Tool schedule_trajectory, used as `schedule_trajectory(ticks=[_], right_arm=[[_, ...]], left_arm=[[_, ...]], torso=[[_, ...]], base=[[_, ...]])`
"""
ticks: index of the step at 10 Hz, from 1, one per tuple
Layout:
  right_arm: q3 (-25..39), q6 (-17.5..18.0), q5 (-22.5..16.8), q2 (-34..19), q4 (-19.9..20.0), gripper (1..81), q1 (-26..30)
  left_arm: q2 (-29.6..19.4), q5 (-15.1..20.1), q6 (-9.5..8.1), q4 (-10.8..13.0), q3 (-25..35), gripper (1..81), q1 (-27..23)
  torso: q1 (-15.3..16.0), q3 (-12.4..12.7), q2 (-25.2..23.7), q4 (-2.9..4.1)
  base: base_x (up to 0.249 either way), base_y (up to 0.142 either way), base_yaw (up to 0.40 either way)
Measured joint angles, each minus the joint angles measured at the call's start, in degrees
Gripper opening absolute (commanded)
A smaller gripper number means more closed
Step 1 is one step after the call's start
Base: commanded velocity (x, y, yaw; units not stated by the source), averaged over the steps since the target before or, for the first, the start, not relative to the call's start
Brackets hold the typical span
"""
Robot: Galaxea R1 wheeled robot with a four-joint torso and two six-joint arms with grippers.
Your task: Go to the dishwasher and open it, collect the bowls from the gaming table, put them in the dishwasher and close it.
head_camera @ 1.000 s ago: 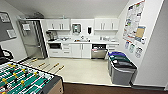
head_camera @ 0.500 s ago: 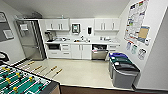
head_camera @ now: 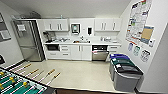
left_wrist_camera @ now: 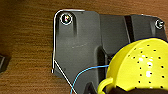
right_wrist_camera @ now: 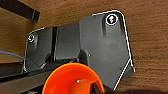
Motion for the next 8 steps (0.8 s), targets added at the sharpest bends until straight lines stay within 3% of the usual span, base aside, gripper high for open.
schedule_trajectory(ticks=[4, 8], right_arm=[[-0.5, 0.0, 0.0, 0.1, 0.0, 1.0, 0.0], [-0.7, 0.0, 0.0, 0.5, 0.0, 1.0, 0.0]], left_arm=[[0.0, 0.0, 0.0, 0.0, 0.0, 1.0, 0.0], [-0.2, -0.1, 0.0, 0.0, -0.1, 1.0, 0.0]], torso=[[0.0, 0.0, 0.0, 0.0], [0.0, 0.0, 0.0, 0.0]], base=[[0.194, 0.0, 0.0], [0.194, -0.075, 0.0]])
